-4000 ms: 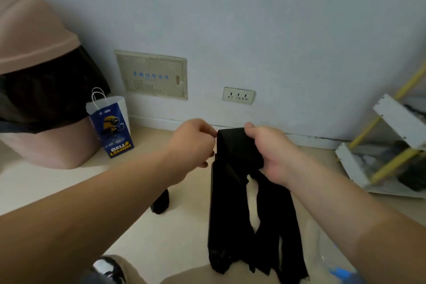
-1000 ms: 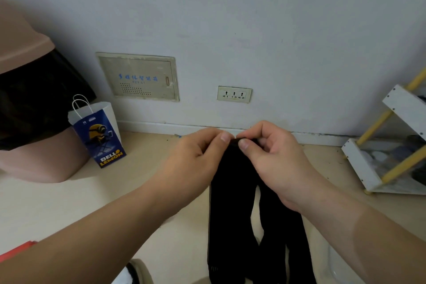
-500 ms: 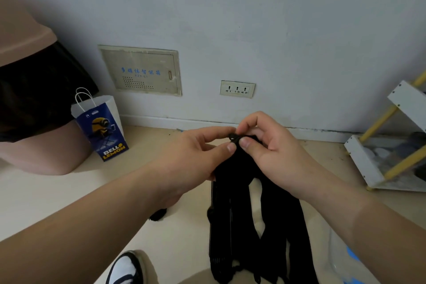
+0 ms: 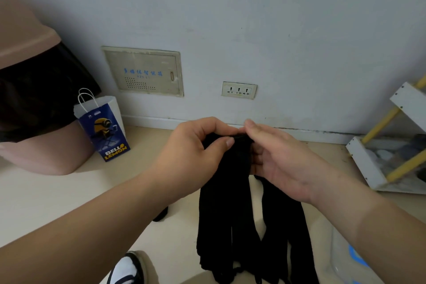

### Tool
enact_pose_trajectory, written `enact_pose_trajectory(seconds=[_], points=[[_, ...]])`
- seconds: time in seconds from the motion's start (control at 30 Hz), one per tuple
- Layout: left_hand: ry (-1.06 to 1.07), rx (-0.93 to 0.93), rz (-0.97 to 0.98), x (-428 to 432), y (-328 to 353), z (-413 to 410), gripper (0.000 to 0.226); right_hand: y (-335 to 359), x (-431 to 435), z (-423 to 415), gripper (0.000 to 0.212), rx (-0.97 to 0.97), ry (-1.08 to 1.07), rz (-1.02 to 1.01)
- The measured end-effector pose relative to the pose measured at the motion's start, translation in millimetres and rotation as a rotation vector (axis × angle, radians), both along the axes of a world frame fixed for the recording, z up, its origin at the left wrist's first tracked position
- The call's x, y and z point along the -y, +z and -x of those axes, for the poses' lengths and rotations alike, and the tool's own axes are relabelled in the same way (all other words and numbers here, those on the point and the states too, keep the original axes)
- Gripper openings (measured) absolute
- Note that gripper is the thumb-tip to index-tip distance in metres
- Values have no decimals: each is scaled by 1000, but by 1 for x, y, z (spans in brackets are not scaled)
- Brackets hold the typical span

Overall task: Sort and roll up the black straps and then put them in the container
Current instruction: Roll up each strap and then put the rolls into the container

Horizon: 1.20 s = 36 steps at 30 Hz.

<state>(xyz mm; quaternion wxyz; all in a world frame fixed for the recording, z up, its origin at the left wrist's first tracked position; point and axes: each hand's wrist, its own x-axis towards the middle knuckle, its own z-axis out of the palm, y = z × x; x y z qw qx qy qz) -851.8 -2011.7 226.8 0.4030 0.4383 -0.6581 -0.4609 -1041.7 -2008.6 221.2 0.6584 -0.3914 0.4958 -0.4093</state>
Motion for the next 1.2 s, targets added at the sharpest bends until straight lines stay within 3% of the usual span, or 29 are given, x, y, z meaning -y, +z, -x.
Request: enact_pose_trajectory(seconds=[0.1,0.2,0.33,0.47,0.57,0.73,0.83,1.0,1.1,1.2], points=[[30,158,225,2,-3,-4,25,0,-1,3,50,25,100,-18],[65,280,381,4,-6,-6,25,-3,-3,2,22,-31,61,82],[70,254,256,7,-9,-6,33,-8,-5,-5,17,-158,-77,255],[61,19,8,2,-6,1,20,-10,-5,-5,31,-359,-103,433],[62,-86,-117,0,-5,5,16,-10,-5,-6,29,-479,-96,521],[94,-55,-10,1,-3,7,18,-3,-6,-6,10,-339,-73,444],[81,37,176,-1,-6,5,15,1,-7,-5,26,-174,-43,256],[101,213,523,2,-6,-2,10,3,-10,-7,10,-37,-30,273],[133,157,493,1,-5,-1,9,3,-11,-8,15,-93,-58,378],[129,70,344,-3,-5,2,16,6,-12,-6,16,-186,-60,445]])
